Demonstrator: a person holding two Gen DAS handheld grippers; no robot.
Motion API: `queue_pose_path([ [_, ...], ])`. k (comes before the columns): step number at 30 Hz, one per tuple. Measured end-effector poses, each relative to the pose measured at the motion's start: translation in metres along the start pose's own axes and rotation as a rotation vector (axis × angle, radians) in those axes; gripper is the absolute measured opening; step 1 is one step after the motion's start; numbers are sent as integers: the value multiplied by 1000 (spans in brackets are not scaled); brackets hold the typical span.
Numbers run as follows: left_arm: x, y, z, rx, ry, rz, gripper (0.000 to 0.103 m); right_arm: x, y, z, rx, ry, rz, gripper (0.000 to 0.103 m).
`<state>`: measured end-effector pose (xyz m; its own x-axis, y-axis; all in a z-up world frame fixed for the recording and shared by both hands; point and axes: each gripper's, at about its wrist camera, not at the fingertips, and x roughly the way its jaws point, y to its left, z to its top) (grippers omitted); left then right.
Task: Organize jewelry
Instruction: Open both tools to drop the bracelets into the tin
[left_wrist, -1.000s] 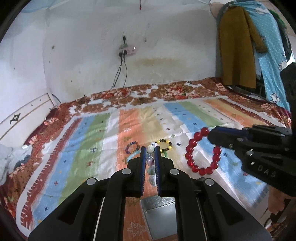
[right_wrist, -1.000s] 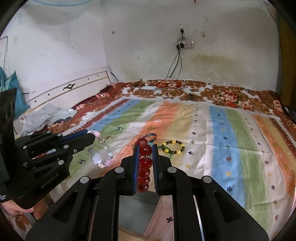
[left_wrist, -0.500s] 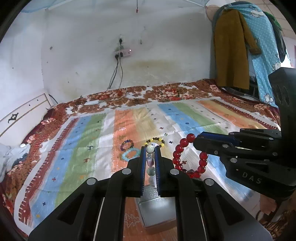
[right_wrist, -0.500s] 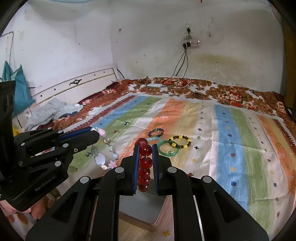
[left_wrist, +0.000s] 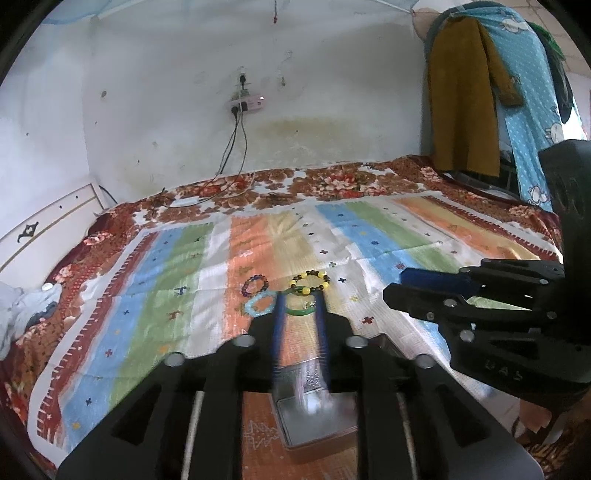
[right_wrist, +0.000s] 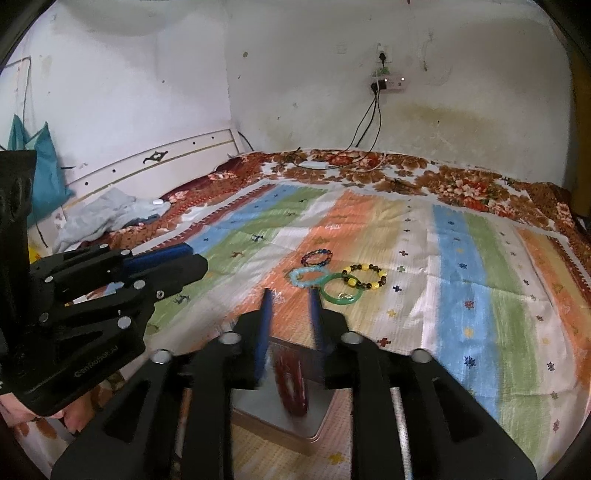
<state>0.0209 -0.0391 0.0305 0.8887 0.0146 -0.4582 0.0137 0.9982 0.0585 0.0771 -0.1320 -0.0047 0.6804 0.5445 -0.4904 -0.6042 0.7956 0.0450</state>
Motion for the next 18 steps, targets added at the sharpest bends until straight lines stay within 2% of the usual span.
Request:
queue_pose_path([
  [1, 0, 2, 0, -6, 1, 4, 27, 0, -1, 0, 5, 2, -1, 31],
  [7, 3, 11, 2, -47, 17, 20, 31, 5, -7, -1, 28, 24, -11, 32],
  [11, 7, 22, 1, -94, 39, 17, 39, 8, -13, -1, 48, 29, -19, 39],
  [13, 12, 26, 0, -113, 62, 11, 40, 9, -16, -1, 55, 30, -22, 41],
  [18, 17, 29, 1, -116, 68, 21, 49, 16, -21, 1, 68, 43, -33, 46],
])
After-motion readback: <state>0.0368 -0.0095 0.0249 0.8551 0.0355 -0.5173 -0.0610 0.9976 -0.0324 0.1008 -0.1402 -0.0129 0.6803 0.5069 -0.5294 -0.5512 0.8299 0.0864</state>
